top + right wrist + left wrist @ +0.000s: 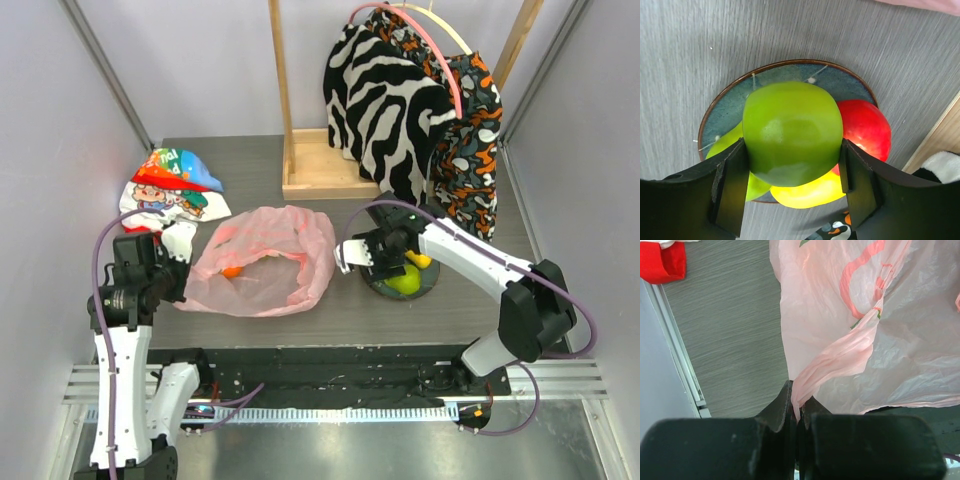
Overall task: Take the fake fruits out of the plastic bag
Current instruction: Place the fake fruit on the plate, then take out the fake fruit from the plastic bag.
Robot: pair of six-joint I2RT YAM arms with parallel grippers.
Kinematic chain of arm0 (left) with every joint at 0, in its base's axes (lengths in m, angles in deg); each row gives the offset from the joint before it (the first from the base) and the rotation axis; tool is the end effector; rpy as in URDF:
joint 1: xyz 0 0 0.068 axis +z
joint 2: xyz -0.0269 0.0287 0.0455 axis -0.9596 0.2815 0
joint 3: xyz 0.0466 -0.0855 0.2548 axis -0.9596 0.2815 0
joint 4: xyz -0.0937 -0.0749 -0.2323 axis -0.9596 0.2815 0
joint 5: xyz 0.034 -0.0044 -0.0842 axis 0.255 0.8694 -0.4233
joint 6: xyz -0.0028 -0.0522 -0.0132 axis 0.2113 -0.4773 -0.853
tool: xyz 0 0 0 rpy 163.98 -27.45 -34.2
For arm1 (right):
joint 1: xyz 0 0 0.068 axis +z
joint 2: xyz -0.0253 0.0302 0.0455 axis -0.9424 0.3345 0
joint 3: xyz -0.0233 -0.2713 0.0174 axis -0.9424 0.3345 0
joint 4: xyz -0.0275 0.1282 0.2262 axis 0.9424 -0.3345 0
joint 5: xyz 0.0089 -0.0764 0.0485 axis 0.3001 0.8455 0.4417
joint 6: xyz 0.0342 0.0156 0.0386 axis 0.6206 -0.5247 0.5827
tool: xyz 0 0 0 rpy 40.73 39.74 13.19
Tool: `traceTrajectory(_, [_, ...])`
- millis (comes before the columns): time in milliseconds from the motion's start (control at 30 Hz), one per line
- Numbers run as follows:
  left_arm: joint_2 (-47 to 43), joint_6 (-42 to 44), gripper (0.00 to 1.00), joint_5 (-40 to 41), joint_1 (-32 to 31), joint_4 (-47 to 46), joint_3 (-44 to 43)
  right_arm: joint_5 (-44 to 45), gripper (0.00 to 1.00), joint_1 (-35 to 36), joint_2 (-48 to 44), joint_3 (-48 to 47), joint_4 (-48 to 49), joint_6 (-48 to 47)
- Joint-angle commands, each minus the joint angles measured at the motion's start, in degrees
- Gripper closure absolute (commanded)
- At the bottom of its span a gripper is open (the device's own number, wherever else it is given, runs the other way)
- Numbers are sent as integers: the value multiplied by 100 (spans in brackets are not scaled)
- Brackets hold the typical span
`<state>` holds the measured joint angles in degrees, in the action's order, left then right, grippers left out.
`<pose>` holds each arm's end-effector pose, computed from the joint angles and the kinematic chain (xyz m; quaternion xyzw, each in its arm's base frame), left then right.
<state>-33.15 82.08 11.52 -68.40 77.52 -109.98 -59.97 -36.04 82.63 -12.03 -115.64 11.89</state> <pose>0.1119 0.0053 0.3330 0.1308 0.9268 0.0050 0.3521 0.2365 0.1699 0.2445 -0.7994 0.5684 0.0279 0.1927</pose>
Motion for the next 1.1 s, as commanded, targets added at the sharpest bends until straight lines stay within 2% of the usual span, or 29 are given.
traceTrajectory(0, [-49,-62,100,-25,-7,29,-19,116,37,21,-89,190,352,-321])
traceTrajectory(33, [-49,-62,100,-25,-16,38,-10,108,32,13,-159,208,362,-321])
traceTrajectory(233, [3,-27,100,-34,-7,-23,16,82,17,48,-414,243,344,-365])
traceTrajectory(333, [21,17,100,-69,-7,-32,34,-6,13,83,-608,86,300,-374])
traceTrajectory(500, [56,53,100,-113,-16,-93,78,-59,8,118,-635,-152,-6,-400])
traceTrajectory(600, [65,53,100,-122,-7,-50,60,-532,8,162,-591,-748,-95,125])
traceTrajectory(633, [56,70,100,-113,-7,20,52,-656,8,319,-503,-1298,-113,362])
traceTrajectory(667, [30,114,100,-113,-7,73,69,-875,7,407,-407,-1600,-96,1017])
traceTrajectory(733, [-49,333,100,-210,-7,152,104,-1052,5,749,13,-2441,342,1889])
traceTrajectory(767, [-162,273,100,-88,-7,65,130,-1157,4,847,173,-2673,579,2999])
traceTrajectory(800, [-198,185,100,35,-7,-22,122,-1367,4,900,383,-2910,1060,3532])
traceTrajectory(867, [-225,27,100,98,-7,-129,43,-1649,8,997,1077,-3534,1467,4719])
traceTrajectory(900, [-147,-35,100,46,-16,-77,-70,-1929,14,1014,1314,-3719,1748,5733])
traceTrajectory(1000, [108,-105,100,-183,-7,178,-316,-2037,25,1199,2072,-4090,2327,7030])
traceTrajectory(1067, [196,-53,100,-367,-16,319,-387,-2063,29,1313,2361,-4116,2514,7176])
